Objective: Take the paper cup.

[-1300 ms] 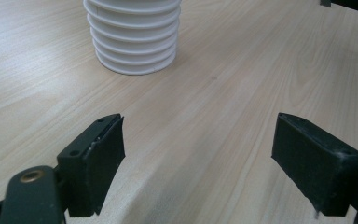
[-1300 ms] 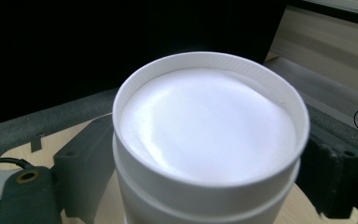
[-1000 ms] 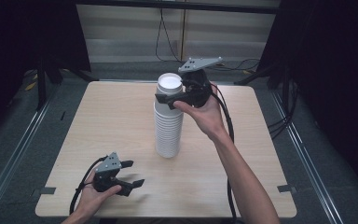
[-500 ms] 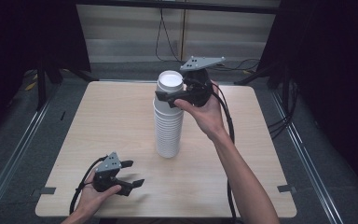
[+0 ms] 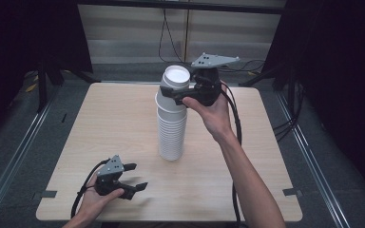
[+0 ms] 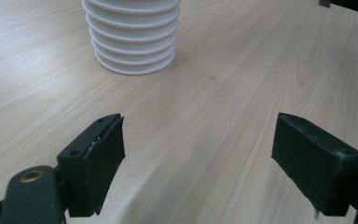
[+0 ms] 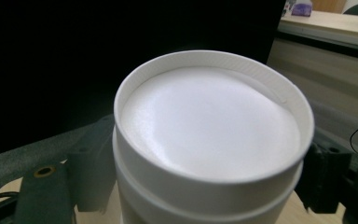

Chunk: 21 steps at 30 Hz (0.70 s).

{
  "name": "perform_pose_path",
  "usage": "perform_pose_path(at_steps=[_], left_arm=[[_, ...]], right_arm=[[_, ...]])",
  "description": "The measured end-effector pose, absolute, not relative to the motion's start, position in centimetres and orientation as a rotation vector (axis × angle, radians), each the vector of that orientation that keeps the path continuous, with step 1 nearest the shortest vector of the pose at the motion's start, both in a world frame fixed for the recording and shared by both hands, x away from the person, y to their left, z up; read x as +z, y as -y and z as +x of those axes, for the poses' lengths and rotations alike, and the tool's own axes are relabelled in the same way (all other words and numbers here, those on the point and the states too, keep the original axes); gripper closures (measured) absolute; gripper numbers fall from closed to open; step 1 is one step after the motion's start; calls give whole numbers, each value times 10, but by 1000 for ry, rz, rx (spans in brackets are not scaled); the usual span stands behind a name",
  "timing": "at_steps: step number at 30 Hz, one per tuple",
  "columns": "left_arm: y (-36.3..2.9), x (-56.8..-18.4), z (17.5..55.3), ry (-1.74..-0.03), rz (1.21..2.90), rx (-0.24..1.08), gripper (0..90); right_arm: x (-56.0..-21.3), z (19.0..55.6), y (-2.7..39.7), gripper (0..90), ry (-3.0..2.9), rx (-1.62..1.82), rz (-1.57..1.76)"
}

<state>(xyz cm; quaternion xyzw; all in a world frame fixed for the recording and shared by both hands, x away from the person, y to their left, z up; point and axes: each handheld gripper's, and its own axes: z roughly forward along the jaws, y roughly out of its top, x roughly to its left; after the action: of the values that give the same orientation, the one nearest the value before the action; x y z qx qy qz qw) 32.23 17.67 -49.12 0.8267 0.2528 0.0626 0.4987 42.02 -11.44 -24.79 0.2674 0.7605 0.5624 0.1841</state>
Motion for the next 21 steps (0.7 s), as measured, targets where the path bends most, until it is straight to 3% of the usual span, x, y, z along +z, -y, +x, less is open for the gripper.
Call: perform_pose_path(at_steps=[21], left_arm=[[-176,-492,323,-609,2009,149,167]], right_arm=[[-240,416,125,214,-2029,1745,708]])
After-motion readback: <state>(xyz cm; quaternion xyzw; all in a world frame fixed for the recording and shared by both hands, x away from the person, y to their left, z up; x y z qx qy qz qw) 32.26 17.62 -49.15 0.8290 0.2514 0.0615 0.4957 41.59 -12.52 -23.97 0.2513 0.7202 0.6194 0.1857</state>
